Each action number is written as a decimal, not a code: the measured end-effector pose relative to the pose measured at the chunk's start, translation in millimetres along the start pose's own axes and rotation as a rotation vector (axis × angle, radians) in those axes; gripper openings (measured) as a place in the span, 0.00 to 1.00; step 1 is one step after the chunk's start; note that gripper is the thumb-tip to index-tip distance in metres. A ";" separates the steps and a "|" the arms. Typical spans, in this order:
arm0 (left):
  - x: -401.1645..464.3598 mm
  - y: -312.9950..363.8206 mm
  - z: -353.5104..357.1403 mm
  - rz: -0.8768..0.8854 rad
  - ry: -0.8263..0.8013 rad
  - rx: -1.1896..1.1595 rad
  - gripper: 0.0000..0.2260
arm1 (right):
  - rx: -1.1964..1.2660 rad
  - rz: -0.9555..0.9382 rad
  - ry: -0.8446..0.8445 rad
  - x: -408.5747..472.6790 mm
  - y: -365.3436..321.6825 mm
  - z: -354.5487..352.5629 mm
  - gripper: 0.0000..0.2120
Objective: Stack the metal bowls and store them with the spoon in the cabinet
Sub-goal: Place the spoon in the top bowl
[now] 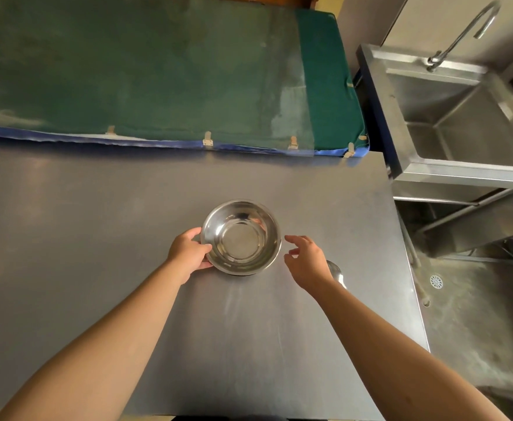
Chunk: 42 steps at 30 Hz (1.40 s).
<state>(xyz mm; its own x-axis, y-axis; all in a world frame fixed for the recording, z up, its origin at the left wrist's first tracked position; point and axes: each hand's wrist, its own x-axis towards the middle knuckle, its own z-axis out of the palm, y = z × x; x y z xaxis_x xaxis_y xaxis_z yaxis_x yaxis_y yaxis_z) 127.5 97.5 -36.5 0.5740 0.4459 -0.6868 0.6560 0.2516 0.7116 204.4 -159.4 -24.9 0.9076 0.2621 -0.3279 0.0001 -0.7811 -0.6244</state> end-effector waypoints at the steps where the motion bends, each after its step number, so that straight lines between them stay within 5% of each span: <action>1: -2.2 -1.3 2.9 0.000 0.004 0.000 0.26 | -0.013 0.004 0.013 -3.7 5.0 -2.9 0.20; 15: -36.4 -26.6 57.7 -0.016 -0.049 -0.046 0.27 | -0.174 0.145 0.144 -51.0 79.2 -41.0 0.17; 25: -47.1 -37.2 75.1 -0.032 -0.068 -0.069 0.27 | -0.389 0.278 0.059 -64.3 113.6 -50.6 0.13; 42: -57.0 -35.4 68.5 -0.064 -0.103 -0.097 0.29 | -0.309 0.365 0.072 -59.6 109.0 -59.5 0.09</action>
<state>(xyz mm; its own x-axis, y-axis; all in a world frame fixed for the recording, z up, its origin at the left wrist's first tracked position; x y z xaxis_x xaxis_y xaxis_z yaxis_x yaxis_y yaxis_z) 105.2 4.4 -32.7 0.5827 0.3374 -0.7393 0.6454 0.3607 0.6733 175.3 -293.8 -31.2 0.8984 -0.0917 -0.4295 -0.2087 -0.9496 -0.2339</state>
